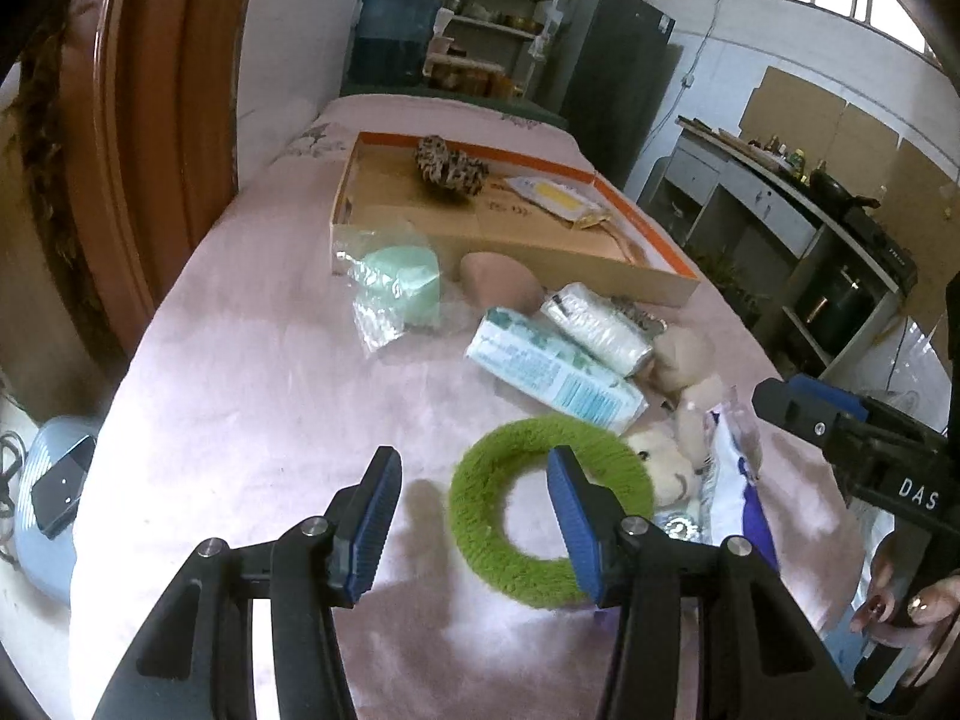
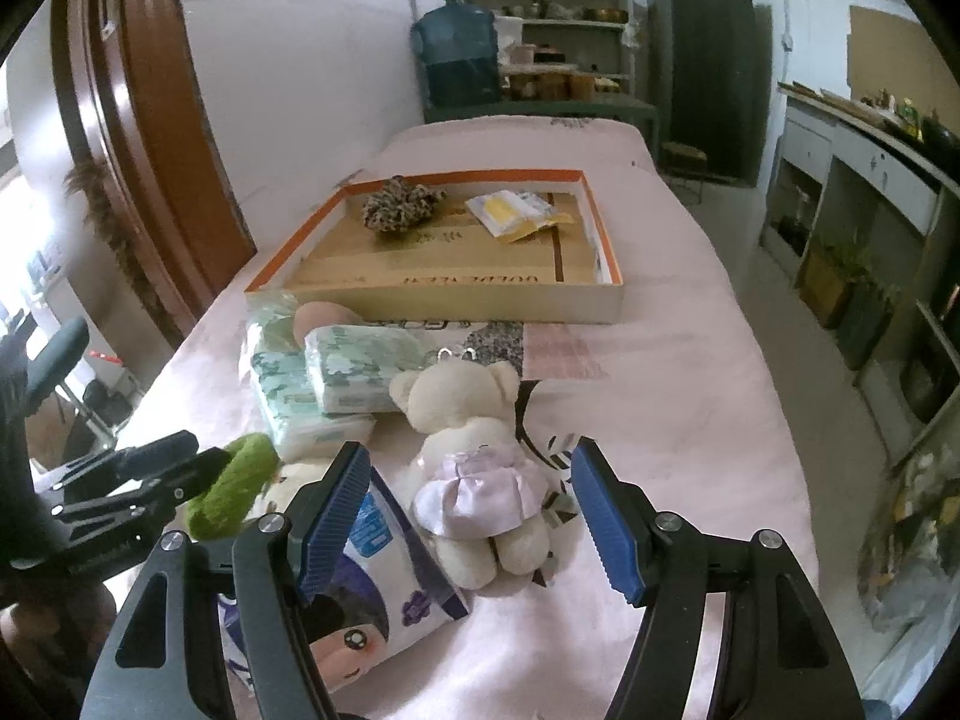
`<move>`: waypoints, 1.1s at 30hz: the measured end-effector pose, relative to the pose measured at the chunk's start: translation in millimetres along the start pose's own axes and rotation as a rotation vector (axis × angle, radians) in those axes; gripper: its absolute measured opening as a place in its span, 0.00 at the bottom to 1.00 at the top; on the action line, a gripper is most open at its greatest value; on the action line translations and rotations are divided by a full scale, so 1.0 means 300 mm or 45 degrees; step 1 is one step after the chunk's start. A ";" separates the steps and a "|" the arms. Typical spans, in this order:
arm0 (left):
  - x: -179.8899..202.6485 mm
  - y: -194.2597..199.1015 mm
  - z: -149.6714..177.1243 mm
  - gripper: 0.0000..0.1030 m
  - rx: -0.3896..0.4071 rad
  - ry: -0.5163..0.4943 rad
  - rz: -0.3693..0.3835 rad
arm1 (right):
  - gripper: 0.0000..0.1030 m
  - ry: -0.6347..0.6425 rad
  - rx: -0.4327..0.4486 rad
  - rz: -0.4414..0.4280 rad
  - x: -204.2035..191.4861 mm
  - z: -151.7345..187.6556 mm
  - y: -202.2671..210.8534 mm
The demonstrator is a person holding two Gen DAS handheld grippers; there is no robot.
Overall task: Organize soft objects
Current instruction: 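Grasp the green fuzzy ring with the left gripper while the right gripper grasps the teddy bear, then lift the ring and teddy bear and carry both over the box lid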
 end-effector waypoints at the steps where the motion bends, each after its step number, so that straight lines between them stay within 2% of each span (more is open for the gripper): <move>1: -0.001 -0.003 0.004 0.50 -0.004 0.001 -0.002 | 0.69 -0.006 -0.005 -0.001 0.004 0.002 -0.007; 5: -0.007 -0.022 0.019 0.49 -0.025 0.006 -0.008 | 0.69 -0.028 -0.025 -0.004 0.015 0.009 -0.031; 13: -0.026 -0.040 0.048 0.22 -0.056 0.042 0.007 | 0.69 -0.055 -0.066 -0.010 0.029 0.020 -0.077; 16: -0.030 -0.037 0.052 0.17 -0.052 0.047 0.005 | 0.69 -0.069 -0.089 -0.016 0.032 0.029 -0.098; 27: -0.017 -0.034 0.053 0.15 -0.032 0.019 -0.004 | 0.69 -0.045 -0.174 -0.050 0.009 0.055 -0.171; 28: -0.017 -0.034 0.053 0.15 -0.032 0.021 -0.003 | 0.68 -0.048 -0.184 -0.053 0.008 0.060 -0.176; 29: -0.018 -0.033 0.053 0.15 -0.031 0.022 -0.003 | 0.56 -0.054 -0.189 -0.061 0.007 0.063 -0.179; 30: -0.018 -0.033 0.053 0.15 -0.030 0.025 -0.002 | 0.50 -0.066 -0.196 -0.066 0.009 0.068 -0.181; 33: -0.018 -0.032 0.054 0.15 -0.028 0.026 -0.003 | 0.47 -0.082 -0.180 -0.069 0.016 0.068 -0.172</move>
Point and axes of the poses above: each gripper's, at about its wrist camera, not at the fingertips, and y roughly against the way its jaws point, x to its right, z to its underside, the point moved 6 cm from there along -y, roughly the way its jaws point, and after that the axes turned 12 degrees about x, right-handed, at the moved point
